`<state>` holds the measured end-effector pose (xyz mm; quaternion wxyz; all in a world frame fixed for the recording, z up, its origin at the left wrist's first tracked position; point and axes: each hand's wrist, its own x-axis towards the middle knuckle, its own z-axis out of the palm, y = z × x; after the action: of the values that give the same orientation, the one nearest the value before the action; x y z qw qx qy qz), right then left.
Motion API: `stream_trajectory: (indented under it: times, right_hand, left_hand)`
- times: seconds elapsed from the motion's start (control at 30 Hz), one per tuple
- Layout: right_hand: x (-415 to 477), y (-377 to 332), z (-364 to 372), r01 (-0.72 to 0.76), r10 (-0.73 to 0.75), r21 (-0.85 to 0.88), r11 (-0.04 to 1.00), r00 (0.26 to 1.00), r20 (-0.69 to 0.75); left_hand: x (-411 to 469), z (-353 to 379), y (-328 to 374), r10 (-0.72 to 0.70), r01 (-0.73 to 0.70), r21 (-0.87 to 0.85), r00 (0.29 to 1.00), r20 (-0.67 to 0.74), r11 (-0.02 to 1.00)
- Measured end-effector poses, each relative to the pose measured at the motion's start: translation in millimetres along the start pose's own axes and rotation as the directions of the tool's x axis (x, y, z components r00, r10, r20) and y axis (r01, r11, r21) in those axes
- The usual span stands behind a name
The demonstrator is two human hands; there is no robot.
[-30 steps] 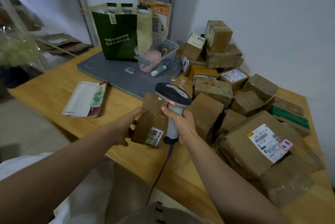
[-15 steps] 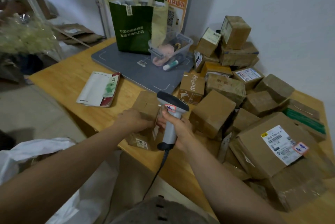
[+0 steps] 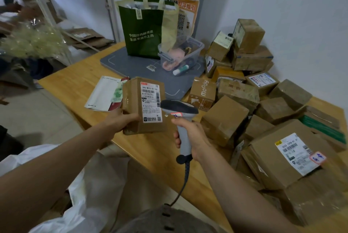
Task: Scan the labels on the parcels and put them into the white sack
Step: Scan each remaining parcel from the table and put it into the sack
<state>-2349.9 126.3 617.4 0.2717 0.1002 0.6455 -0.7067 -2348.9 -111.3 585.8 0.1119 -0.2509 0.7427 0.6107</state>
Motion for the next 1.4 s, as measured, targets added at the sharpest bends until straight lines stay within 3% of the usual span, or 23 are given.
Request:
stream_trajectory:
  times: [0.2, 0.6, 1.4]
  right_hand:
    - [-6, 1, 6, 0.019, -0.01, -0.168, 0.986, 0.998, 0.059]
    - [-9, -26, 16, 0.102, -0.098, -0.11, 0.989, 0.995, 0.035]
    - [-4, -28, 30, 0.141, -0.135, -0.119, 0.983, 0.989, 0.061]
  left_hand:
    - [3, -9, -3, 0.078, -0.08, -0.011, 0.991, -0.105, 0.997]
    - [2, -11, 0, 0.138, -0.126, 0.097, 0.981, -0.139, 0.987]
    - [0, -17, -2, 0.128, -0.109, 0.111, 0.976, -0.177, 0.988]
